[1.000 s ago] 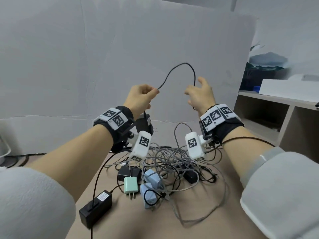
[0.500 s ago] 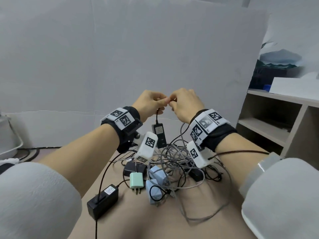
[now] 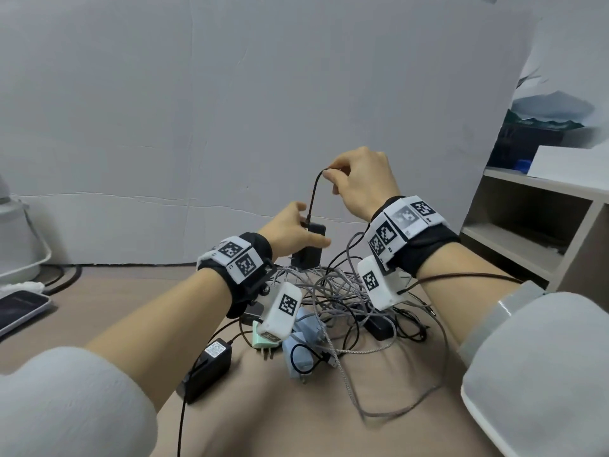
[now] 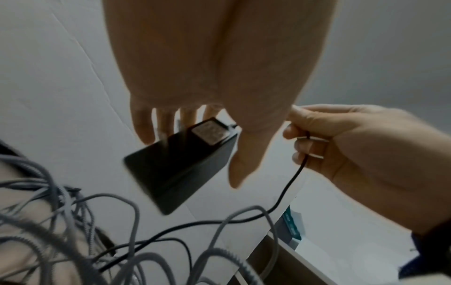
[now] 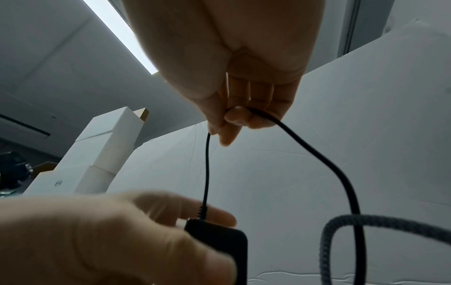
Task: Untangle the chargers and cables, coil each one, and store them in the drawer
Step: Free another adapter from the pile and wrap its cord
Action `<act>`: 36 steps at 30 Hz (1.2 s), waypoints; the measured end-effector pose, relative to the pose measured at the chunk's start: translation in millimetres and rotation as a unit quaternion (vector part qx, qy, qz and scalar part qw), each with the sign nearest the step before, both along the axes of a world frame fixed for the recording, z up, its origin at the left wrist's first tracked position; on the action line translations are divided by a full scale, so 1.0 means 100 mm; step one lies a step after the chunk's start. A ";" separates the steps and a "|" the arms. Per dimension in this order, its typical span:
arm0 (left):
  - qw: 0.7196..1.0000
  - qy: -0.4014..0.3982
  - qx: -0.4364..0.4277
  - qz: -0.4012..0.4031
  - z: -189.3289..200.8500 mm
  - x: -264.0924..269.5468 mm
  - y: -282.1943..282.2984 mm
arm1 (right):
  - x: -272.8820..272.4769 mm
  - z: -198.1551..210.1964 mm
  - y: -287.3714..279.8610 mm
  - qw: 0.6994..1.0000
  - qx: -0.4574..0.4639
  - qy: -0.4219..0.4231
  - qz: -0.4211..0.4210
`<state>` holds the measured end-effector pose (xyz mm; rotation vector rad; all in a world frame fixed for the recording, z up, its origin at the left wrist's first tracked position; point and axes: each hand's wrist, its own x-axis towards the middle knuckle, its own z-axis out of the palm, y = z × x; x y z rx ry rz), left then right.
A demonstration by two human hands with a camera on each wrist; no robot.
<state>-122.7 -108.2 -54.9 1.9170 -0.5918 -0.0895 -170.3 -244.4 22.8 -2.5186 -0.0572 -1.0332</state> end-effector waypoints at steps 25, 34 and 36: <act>0.774 0.225 -0.587 0.072 -0.21 0.37 0.70 | 0.17 -0.41 -0.39 0.985 0.152 0.079 0.038; 0.916 0.052 -0.382 0.108 -0.42 0.27 0.63 | -0.01 -0.20 -0.02 0.967 -0.167 0.187 0.052; 0.931 0.040 -0.353 0.078 -0.46 0.21 0.60 | -0.05 -0.20 0.08 0.960 -0.172 0.200 0.091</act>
